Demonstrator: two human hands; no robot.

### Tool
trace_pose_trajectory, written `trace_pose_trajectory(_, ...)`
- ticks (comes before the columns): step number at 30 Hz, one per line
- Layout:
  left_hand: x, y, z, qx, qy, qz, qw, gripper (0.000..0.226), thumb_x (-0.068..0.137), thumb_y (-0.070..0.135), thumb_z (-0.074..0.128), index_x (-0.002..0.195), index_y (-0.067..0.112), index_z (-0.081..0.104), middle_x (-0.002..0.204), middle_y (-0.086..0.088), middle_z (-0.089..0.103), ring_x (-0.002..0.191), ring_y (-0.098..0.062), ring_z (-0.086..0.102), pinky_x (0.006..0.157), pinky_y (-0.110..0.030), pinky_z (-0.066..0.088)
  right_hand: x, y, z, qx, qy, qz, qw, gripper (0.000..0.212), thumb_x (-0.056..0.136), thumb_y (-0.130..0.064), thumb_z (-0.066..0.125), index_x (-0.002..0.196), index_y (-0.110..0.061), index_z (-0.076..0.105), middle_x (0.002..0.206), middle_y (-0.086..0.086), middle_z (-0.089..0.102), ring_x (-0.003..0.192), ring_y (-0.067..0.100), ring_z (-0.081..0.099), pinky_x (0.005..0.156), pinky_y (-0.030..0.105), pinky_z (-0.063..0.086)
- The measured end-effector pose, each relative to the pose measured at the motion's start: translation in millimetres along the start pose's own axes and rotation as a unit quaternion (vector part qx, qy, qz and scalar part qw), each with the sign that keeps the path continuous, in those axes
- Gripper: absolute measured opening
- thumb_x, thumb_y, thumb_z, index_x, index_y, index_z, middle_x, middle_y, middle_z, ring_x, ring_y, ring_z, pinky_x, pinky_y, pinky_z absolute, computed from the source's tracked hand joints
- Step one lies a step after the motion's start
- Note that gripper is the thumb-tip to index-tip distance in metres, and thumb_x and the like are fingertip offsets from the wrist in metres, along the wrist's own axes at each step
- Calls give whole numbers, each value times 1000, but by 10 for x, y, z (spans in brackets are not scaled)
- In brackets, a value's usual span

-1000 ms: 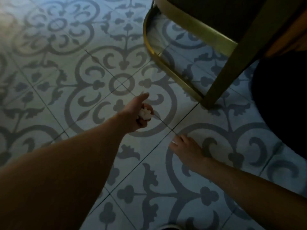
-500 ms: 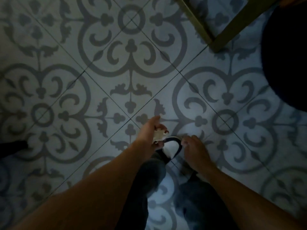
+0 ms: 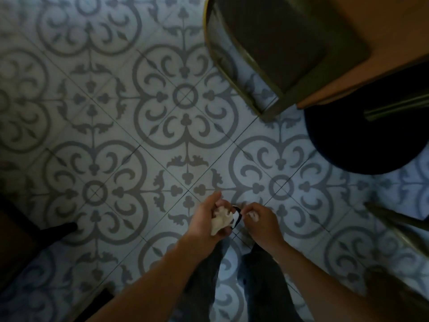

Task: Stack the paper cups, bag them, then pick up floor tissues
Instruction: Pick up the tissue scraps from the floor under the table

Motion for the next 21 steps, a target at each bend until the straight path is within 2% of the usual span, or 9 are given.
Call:
trace_pose_trajectory(3, -201, 117, 163, 24, -24, 2, 999, 34, 92, 34, 50, 60, 23, 56, 77, -1, 59, 64, -14, 57, 56, -27, 40, -196, -185, -201, 50, 13, 11, 999, 13, 88, -10, 57, 86, -19, 66, 89, 2, 66, 81, 17, 63, 64, 21, 46)
trace_pose_trajectory(6, -304, 198, 352, 38, -34, 2, 999, 28, 91, 34, 52, 66, 22, 58, 81, -2, 61, 68, -16, 58, 60, -29, 41, -376, -291, -444, 162, 19, 37, 986, 9, 88, -14, 61, 88, -21, 66, 90, 6, 67, 73, 15, 63, 54, 20, 47)
trace_pose_trajectory(8, -326, 201, 465, 59, -29, 1, 998, 27, 90, 34, 52, 71, 20, 65, 84, -5, 64, 72, -18, 59, 60, -30, 45, -480, -287, -614, 255, 28, 68, 964, 7, 88, -17, 62, 90, -20, 67, 87, 10, 67, 64, 19, 61, 43, 22, 43)
trace_pose_trajectory(10, -357, 180, 596, 75, -23, -5, 997, 19, 85, 31, 58, 82, 16, 69, 84, -8, 67, 75, -21, 62, 58, -32, 49, -569, -270, -769, 347, 32, 104, 931, 7, 86, -21, 62, 89, -20, 69, 81, 12, 68, 60, 22, 60, 43, 24, 41)
trace_pose_trajectory(12, -416, 148, 765, 101, -22, -7, 995, 20, 82, 25, 63, 95, 11, 69, 80, -10, 71, 75, -23, 64, 62, -33, 52, -644, -220, -902, 424, 27, 136, 895, 12, 87, -21, 59, 93, -17, 69, 77, 11, 68, 58, 23, 59, 47, 25, 41)
trace_pose_trajectory(15, -509, 48, 1041, 148, -20, -4, 989, 22, 86, 22, 63, 103, 8, 68, 85, -12, 73, 83, -26, 67, 74, -39, 53, -753, -80, -1125, 472, 20, 138, 870, 22, 91, -22, 52, 107, -15, 66, 88, 14, 69, 69, 26, 63, 53, 27, 46)
trace_pose_trajectory(18, -587, -178, 1309, 180, -13, -1, 984, 29, 89, 27, 60, 111, 9, 67, 98, -16, 75, 92, -31, 71, 70, -40, 56, -932, 126, -1333, 525, 20, 138, 840, 30, 91, -25, 53, 116, -11, 63, 96, 18, 66, 72, 29, 62, 54, 31, 50)
trace_pose_trajectory(20, -593, -377, 1502, 196, -15, -3, 980, 35, 90, 32, 59, 114, 8, 66, 100, -17, 75, 91, -31, 71, 69, -39, 56, -1046, 297, -1486, 567, 19, 147, 810, 37, 91, -28, 53, 119, -5, 61, 101, 22, 65, 82, 36, 63, 67, 40, 53)
trace_pose_trajectory(21, -593, -484, 1601, 206, -16, -4, 978, 36, 90, 33, 58, 114, 7, 66, 100, -17, 75, 89, -32, 71, 71, -40, 56, -1073, 404, -1553, 578, 15, 151, 801, 42, 91, -31, 53, 121, -2, 60, 108, 23, 65, 94, 41, 64, 76, 44, 52)
Point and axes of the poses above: each hand's wrist, its own x-axis towards the middle knuckle, its own z-axis out of the palm, y = z × x, the point moved 5 cm from there along x, towards the middle knuckle
